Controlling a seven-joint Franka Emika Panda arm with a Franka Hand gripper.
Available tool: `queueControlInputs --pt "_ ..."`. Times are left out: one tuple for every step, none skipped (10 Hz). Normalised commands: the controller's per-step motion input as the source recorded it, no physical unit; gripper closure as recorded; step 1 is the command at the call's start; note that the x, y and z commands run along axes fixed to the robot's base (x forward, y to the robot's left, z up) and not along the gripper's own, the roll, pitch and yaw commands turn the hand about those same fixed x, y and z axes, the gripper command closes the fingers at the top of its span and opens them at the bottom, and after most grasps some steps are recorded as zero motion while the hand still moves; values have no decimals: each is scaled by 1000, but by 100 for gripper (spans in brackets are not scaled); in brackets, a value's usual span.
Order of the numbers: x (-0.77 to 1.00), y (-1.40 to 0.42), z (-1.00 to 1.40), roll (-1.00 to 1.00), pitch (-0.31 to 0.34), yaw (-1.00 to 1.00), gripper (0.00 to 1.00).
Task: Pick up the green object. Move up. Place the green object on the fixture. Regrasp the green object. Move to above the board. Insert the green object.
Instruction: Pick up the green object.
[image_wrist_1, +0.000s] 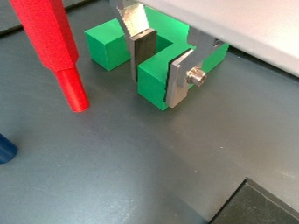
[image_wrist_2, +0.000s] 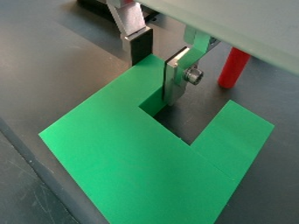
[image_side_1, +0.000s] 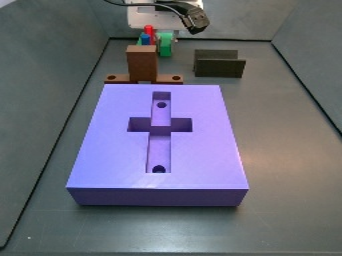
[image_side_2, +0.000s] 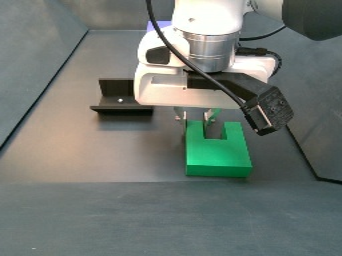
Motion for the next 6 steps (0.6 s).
queueControlInputs --pt "0 0 0 0 0 0 100" --pt "0 0 0 0 0 0 100" --pt "0 0 0 0 0 0 100" --pt "0 0 0 0 0 0 100" --pt "0 0 0 0 0 0 100" --pt "0 0 0 0 0 0 100"
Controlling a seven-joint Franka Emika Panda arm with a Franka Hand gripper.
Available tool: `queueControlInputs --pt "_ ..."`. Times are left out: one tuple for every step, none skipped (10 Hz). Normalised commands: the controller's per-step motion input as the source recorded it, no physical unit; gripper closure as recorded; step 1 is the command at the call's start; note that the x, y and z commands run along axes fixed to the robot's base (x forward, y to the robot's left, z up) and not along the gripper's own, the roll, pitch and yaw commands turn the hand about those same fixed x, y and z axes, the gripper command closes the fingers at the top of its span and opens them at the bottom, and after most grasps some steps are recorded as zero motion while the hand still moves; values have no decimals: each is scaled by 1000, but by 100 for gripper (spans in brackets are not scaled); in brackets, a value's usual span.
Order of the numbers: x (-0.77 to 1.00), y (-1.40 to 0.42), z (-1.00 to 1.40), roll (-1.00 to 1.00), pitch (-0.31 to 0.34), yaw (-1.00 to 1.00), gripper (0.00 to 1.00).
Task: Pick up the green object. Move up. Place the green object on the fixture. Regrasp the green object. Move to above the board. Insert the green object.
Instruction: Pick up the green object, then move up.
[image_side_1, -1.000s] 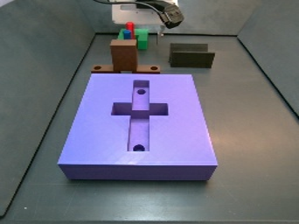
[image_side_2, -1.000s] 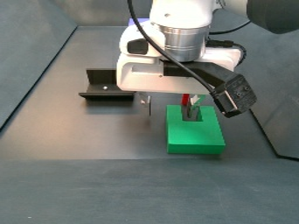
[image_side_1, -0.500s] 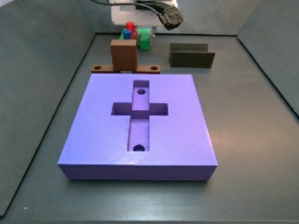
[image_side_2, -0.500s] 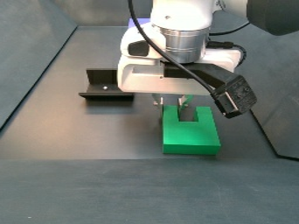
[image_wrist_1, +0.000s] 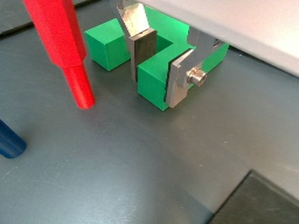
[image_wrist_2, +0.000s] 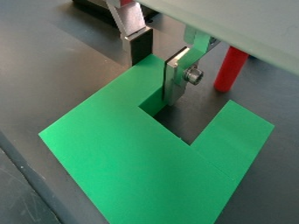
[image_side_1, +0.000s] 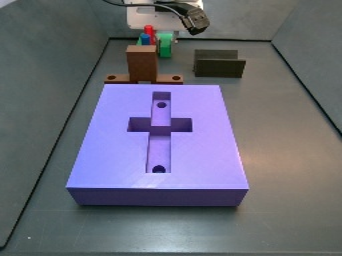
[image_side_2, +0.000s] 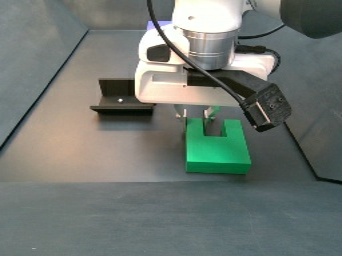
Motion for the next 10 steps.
queueControlInputs --pt "0 0 0 0 0 0 100" --pt "0 0 0 0 0 0 100" --pt "0 0 0 0 0 0 100" --pt "0 0 0 0 0 0 100" --pt "0 0 0 0 0 0 100" --pt "0 0 0 0 0 0 100" --pt "0 0 0 0 0 0 100" --pt "0 0 0 0 0 0 100" --pt "0 0 833 0 0 0 100" --pt "-103 -54 702 -13 64 -15 100"
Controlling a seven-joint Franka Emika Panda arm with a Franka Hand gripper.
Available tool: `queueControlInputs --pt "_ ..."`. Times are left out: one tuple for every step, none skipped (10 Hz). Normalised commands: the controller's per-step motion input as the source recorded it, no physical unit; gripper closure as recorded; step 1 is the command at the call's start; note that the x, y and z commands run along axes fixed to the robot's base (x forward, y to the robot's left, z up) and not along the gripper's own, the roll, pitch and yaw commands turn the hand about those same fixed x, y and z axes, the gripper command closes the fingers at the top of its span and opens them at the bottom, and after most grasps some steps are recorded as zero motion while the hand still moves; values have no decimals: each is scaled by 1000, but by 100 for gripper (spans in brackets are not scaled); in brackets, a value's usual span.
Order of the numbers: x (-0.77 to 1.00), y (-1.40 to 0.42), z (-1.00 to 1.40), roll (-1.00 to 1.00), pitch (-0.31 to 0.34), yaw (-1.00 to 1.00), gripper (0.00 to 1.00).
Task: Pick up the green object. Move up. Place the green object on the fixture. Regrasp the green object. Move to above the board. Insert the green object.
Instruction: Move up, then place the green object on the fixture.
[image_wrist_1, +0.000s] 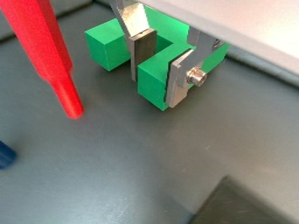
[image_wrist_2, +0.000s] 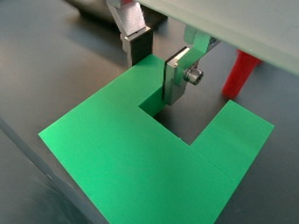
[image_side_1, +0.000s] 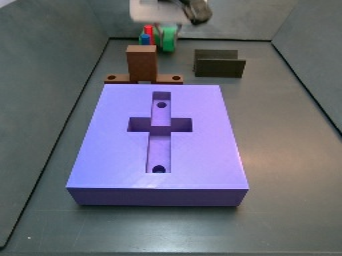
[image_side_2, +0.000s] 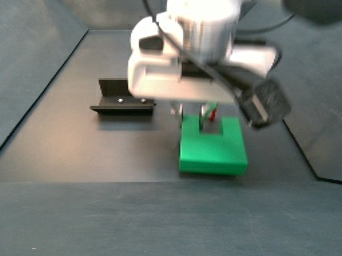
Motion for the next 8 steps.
queueControlInputs --pt "-110 -45 558 12 64 -17 100" --pt "-64 -27 297 52 49 0 100" --pt "0 0 0 0 20 0 100" --pt "494 -54 874 -220 363 -377 100" --pt "823 0 957 -609 180 -329 100" --pt "849 -83 743 -769 126 -283 100" --pt "966 -166 671 -671 171 -171 100" --pt "969 -194 626 -677 166 -154 100"
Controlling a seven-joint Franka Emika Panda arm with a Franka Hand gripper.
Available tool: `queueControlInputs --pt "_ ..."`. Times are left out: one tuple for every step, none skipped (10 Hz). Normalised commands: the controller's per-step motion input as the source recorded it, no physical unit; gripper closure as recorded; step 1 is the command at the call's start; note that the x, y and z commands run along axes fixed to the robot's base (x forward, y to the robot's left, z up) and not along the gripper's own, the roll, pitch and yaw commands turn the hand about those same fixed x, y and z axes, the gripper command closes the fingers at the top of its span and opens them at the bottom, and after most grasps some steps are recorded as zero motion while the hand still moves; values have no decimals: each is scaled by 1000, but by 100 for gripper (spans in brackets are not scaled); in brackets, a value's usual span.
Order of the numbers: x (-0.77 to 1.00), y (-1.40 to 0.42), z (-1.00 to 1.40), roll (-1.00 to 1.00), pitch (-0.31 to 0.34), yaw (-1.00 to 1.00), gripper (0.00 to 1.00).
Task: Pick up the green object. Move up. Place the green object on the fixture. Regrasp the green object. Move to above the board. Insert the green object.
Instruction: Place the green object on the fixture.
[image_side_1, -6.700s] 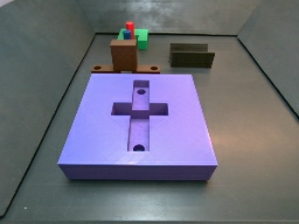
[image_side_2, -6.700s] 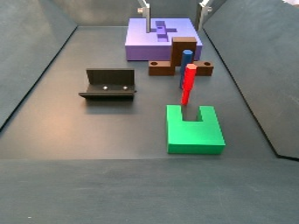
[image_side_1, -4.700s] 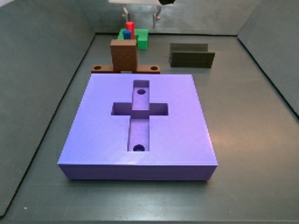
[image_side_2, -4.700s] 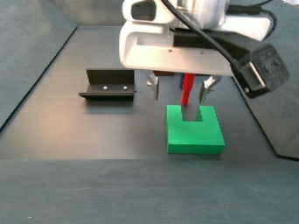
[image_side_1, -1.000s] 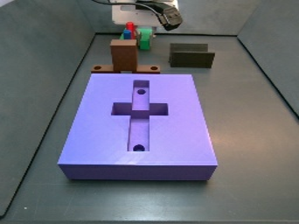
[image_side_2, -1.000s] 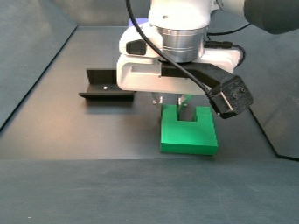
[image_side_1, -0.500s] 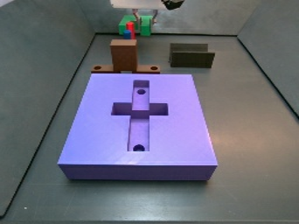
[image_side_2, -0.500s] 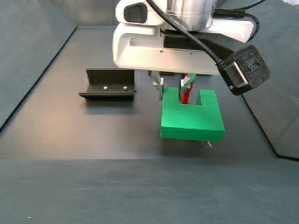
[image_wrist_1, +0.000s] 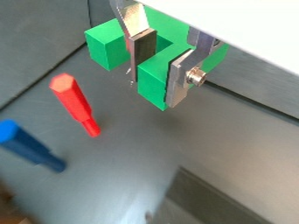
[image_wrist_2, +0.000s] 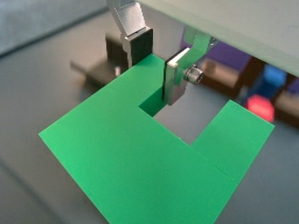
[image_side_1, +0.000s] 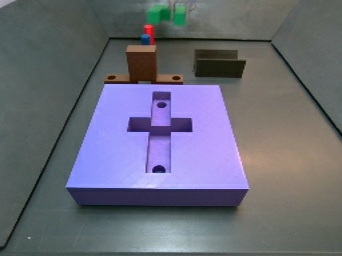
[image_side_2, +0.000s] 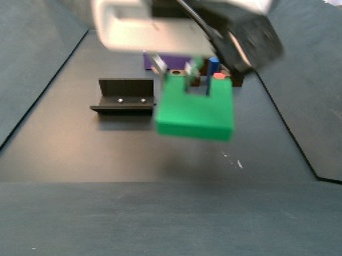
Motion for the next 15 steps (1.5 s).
queueControlInputs --pt "1000 -220 423 -611 89 -74 100" --pt "960 -226 263 -563 3 -17 100" --pt "940 -206 229 -589 0 -6 100" --pt "803 -80 66 -840 0 0 100" --pt "751 -20 0 -946 -37 0 100" --pt "749 -20 0 -949 -34 0 100" --pt "751 -17 0 -960 -31 0 100" --pt "769 0 43 -974 0 0 100" --pt "774 0 74 -1000 0 0 100" --pt "800 -26 114 -1000 31 0 100" --pt "820 -60 143 -980 71 0 100" --pt "843 -86 237 -889 137 0 100" --pt "889 -209 346 -683 254 0 100" --pt "897 -223 314 -649 274 0 100" --pt "883 -234 166 -543 363 54 100"
